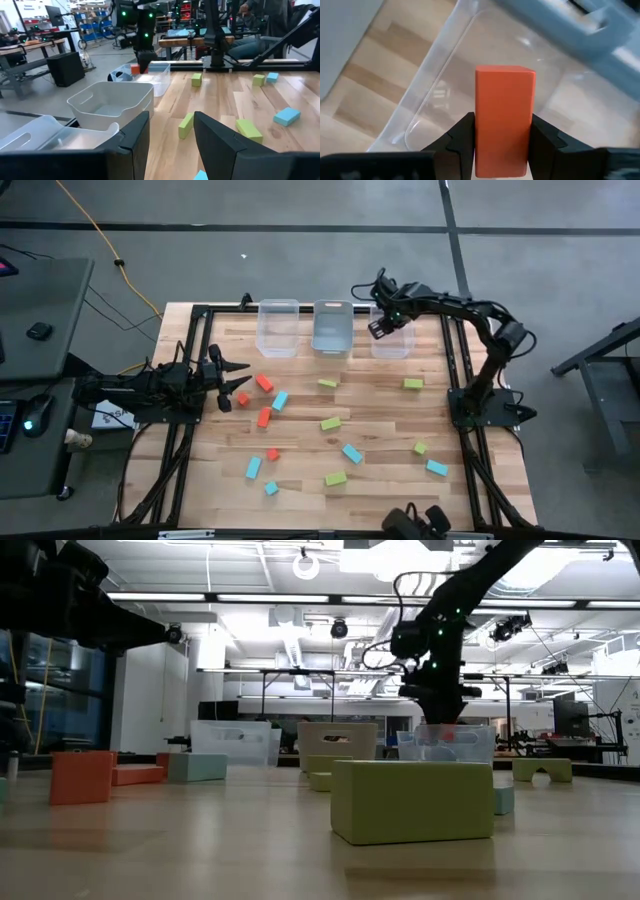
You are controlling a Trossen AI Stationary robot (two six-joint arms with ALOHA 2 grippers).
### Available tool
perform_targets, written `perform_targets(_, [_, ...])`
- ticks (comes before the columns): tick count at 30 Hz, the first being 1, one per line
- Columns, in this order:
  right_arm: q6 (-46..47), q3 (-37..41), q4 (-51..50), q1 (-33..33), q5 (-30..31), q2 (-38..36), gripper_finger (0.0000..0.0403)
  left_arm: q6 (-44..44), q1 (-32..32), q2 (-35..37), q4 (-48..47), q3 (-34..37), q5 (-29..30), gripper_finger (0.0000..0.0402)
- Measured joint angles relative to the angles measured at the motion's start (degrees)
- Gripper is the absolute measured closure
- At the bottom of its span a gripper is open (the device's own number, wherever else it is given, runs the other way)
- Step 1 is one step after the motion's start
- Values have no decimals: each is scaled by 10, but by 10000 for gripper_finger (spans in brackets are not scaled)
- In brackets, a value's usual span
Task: Sort & place blocks by color
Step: Put the orange block into the right transparent bin, then put the blue block into the left transparent bin
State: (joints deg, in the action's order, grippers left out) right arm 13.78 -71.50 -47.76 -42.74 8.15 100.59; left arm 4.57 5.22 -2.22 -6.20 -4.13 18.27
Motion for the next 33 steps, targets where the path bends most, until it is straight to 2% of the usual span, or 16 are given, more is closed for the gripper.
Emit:
perform_targets(9, [-21, 0, -2, 0, -24, 26, 281, -7, 0, 0, 0, 0, 26, 268])
perform_targets(17, [-38, 0, -5, 0, -24, 26, 242, -13, 0, 0, 0, 0, 35, 268])
perform_targets(24, [-37, 0, -4, 0, -17, 26, 235, -14, 0, 0, 0, 0, 36, 267])
perform_targets(33, [-33, -21, -4, 0, -17, 11, 234, -14, 0, 0, -5, 0, 48, 219])
